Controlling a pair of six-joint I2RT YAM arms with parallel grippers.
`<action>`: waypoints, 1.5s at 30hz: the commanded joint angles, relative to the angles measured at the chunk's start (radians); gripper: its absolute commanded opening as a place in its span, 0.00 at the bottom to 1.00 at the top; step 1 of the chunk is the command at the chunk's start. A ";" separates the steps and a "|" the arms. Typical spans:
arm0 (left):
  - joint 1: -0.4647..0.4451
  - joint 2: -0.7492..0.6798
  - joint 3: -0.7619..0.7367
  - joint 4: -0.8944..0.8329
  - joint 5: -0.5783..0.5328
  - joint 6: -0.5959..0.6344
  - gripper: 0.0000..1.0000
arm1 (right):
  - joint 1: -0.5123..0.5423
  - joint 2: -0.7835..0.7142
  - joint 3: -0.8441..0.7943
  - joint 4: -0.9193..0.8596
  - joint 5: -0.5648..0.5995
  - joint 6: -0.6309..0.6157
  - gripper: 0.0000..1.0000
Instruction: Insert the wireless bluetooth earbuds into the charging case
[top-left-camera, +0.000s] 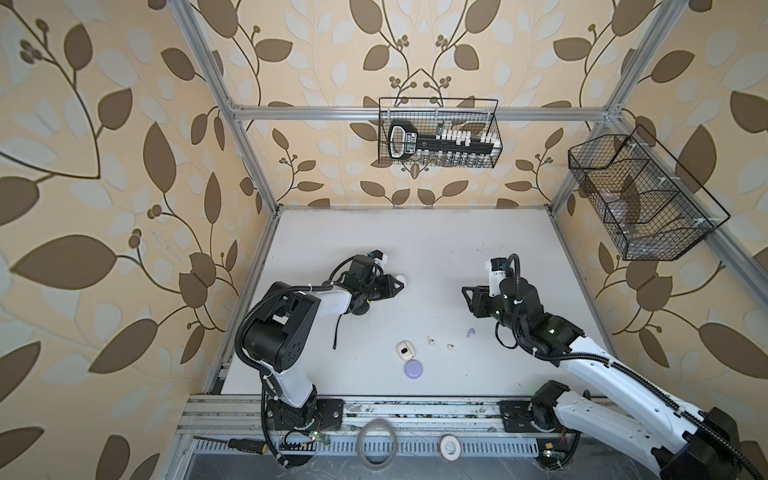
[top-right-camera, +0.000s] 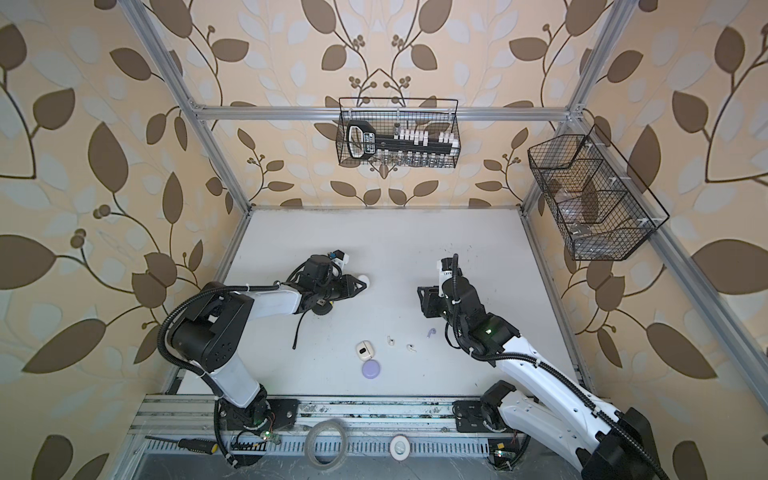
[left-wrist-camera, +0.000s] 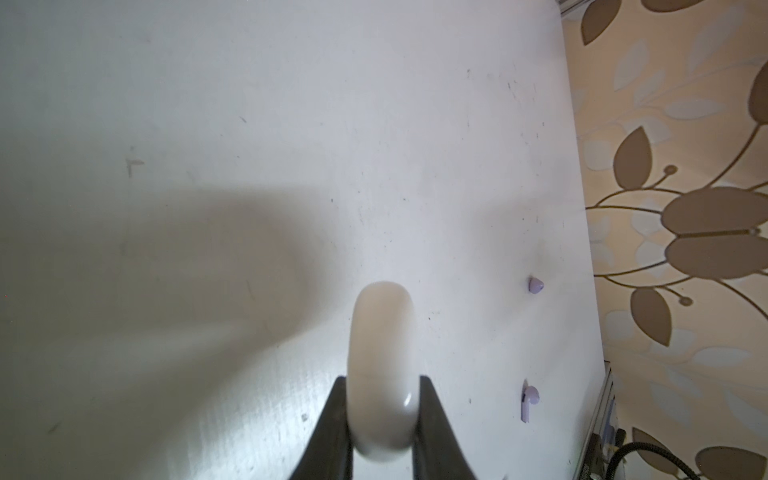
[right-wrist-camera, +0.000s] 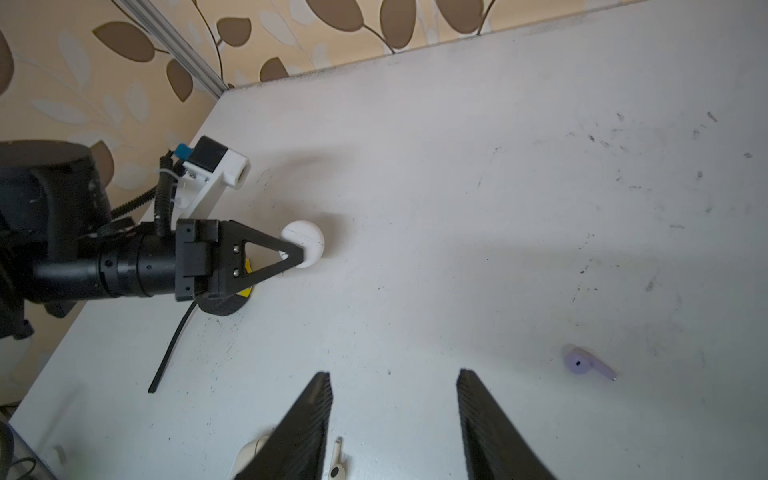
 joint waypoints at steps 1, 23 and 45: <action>-0.002 0.043 0.075 -0.112 -0.016 0.016 0.00 | 0.041 0.026 0.016 0.013 0.045 -0.031 0.54; 0.020 0.000 0.088 -0.237 -0.090 0.120 0.78 | 0.290 0.070 0.073 -0.025 0.179 -0.131 0.87; 0.020 -0.946 -0.453 -0.002 -0.755 0.071 0.99 | 0.580 0.551 0.147 -0.036 0.066 -0.197 0.88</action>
